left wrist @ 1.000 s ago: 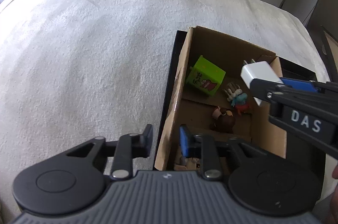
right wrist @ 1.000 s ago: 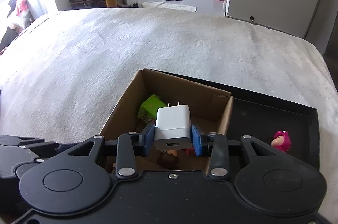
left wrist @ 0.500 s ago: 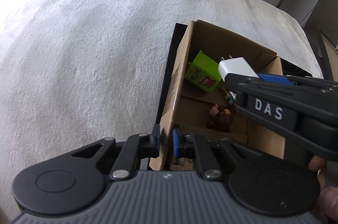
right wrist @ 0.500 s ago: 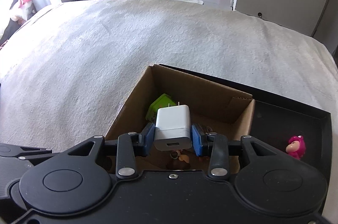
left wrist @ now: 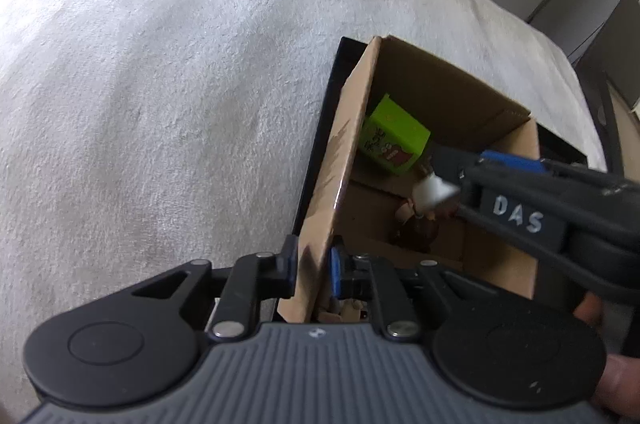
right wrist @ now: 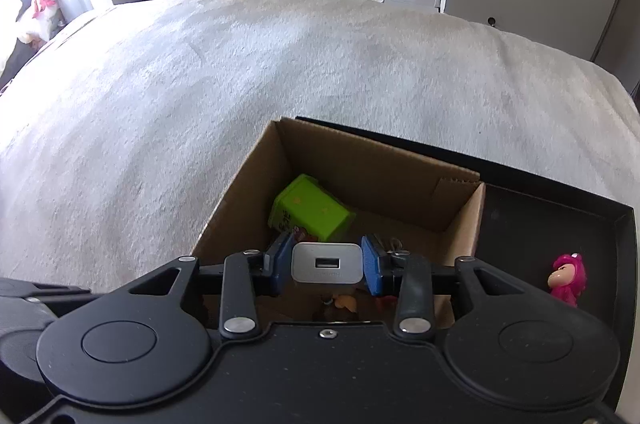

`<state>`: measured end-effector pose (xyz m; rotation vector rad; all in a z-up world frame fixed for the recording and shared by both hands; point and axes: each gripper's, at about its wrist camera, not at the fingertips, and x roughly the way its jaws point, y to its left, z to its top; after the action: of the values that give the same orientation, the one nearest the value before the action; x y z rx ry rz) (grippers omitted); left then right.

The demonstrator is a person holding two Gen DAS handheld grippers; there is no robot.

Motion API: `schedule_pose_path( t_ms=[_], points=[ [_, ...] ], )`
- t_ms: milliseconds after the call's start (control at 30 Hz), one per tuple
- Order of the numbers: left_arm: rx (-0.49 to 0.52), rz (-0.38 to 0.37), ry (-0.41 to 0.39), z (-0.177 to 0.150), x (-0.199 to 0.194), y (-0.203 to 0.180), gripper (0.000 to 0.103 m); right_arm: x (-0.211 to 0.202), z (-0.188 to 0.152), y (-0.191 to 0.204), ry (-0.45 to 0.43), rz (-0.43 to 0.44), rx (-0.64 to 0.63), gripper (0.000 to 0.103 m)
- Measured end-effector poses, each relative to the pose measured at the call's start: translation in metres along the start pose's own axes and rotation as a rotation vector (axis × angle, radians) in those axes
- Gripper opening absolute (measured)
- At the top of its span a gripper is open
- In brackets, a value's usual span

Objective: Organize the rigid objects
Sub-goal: 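Lift the charger plug with the right gripper and carry it over the box, then open the right gripper to drop the charger plug into the box, then move the right gripper back over the pink figure on the tray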

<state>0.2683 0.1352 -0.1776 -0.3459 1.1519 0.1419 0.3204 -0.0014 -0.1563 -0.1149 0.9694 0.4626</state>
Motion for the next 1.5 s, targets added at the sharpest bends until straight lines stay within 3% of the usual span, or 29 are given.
schedule_pose_path(
  t_ms=[167, 300, 367, 433, 833, 933, 1500],
  points=[
    [0.014, 0.020, -0.021, -0.002, -0.005, -0.002, 0.018, 0.000, -0.002, -0.003, -0.008, 0.005, 0.018, 0.037],
    [0.020, 0.037, 0.005, 0.000, 0.000, -0.005, 0.019, -0.001, 0.001, -0.003, -0.017, 0.017, 0.023, 0.037],
    [0.034, 0.045, 0.008, -0.001, 0.003, -0.007, 0.019, -0.003, 0.003, -0.003, -0.026, 0.023, 0.024, 0.037],
    [0.043, 0.049, 0.006, -0.002, 0.004, -0.009, 0.012, -0.005, 0.005, -0.001, -0.039, 0.030, 0.022, 0.037],
    [0.041, 0.052, 0.005, -0.002, 0.005, -0.007, 0.011, -0.016, 0.015, 0.006, -0.143, 0.122, 0.017, 0.037],
    [0.040, 0.051, 0.006, -0.002, 0.004, -0.007, 0.011, -0.006, 0.016, 0.007, -0.083, 0.118, 0.020, 0.045],
    [0.097, 0.104, -0.014, -0.006, -0.003, -0.015, 0.015, -0.022, 0.004, 0.003, -0.029, 0.081, 0.014, 0.061]
  ],
)
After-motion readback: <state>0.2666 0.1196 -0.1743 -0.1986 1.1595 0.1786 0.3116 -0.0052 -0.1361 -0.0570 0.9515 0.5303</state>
